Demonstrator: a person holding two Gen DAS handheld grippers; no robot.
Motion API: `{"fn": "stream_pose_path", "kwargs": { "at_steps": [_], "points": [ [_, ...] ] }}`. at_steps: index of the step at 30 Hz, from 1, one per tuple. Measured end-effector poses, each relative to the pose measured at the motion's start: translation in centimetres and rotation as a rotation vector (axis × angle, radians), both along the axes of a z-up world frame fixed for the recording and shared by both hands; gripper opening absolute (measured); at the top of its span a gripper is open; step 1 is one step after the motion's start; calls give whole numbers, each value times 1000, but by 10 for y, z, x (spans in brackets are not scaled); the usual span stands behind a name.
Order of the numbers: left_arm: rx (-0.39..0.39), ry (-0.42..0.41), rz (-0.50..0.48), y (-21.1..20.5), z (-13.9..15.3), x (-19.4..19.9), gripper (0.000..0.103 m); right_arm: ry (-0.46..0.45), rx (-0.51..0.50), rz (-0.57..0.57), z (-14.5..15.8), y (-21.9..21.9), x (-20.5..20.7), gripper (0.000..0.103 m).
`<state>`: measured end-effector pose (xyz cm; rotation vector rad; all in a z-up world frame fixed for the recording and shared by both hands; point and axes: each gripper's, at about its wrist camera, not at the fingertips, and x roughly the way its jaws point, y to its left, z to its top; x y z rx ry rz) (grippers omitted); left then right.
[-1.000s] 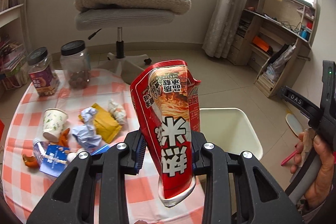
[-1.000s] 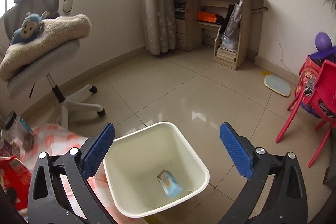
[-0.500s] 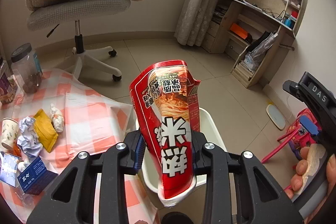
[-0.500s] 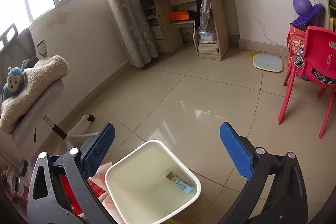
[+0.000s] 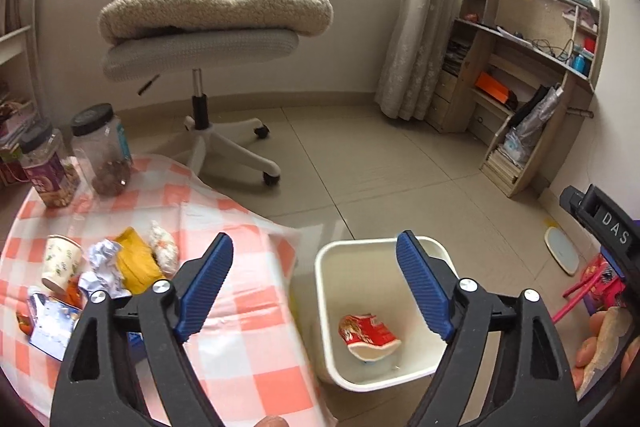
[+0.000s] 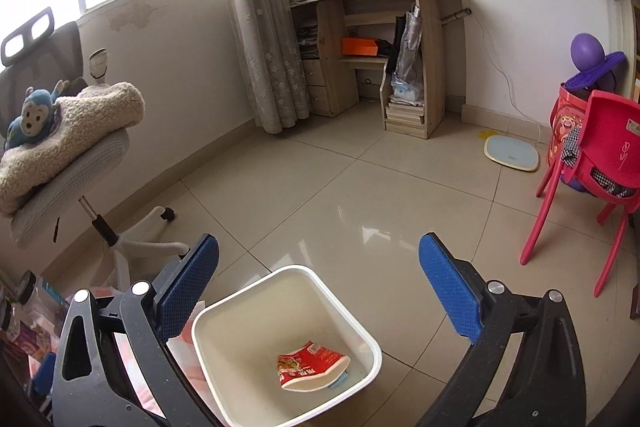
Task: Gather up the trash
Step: 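Move the left gripper back to the table and grasp the blue biscuit box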
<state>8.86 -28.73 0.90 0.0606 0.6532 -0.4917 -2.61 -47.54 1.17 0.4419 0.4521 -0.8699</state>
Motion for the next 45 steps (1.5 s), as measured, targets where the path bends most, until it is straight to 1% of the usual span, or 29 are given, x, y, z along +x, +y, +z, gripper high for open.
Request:
{"fn": "stream_pose_path", "kwargs": {
  "at_steps": [3, 6, 9, 14, 19, 22, 26, 32, 35, 37, 39, 41, 43, 45],
  "points": [
    [12, -69, 72, 26, 8, 0, 87, 5, -48, 49, 2, 23, 8, 96],
    [17, -133, 154, 51, 13, 0, 91, 10, -92, 97, 3, 46, 17, 96],
    [26, -159, 216, 74, 15, 5, 94, 9, -119, 155, 2, 68, 24, 96],
    [41, -118, 322, 112, 4, 17, 94, 32, -172, 246, -2, 105, 39, 96],
    [58, -64, 383, 143, -8, 26, 94, 71, -188, 331, -10, 141, 58, 96],
    [83, -37, 417, 162, -15, 32, 94, 86, -186, 366, -13, 158, 73, 96],
    [107, 27, 467, 193, -27, 42, 94, 102, -163, 413, -20, 181, 90, 96],
    [183, 129, 529, 237, -52, 57, 94, 129, -131, 479, -32, 217, 112, 96],
    [182, 195, 547, 264, -64, 62, 94, 153, -132, 514, -37, 233, 122, 96],
    [152, 252, 564, 284, -70, 68, 94, 168, -129, 535, -40, 241, 128, 96],
    [102, 326, 596, 309, -79, 76, 94, 186, -128, 555, -44, 249, 134, 96],
    [33, 414, 633, 333, -90, 84, 94, 206, -130, 574, -48, 255, 139, 96],
    [-54, 510, 661, 355, -103, 92, 94, 225, -131, 591, -52, 260, 144, 96],
    [-116, 572, 664, 367, -108, 95, 90, 242, -127, 604, -54, 263, 149, 96]
  ]
}}
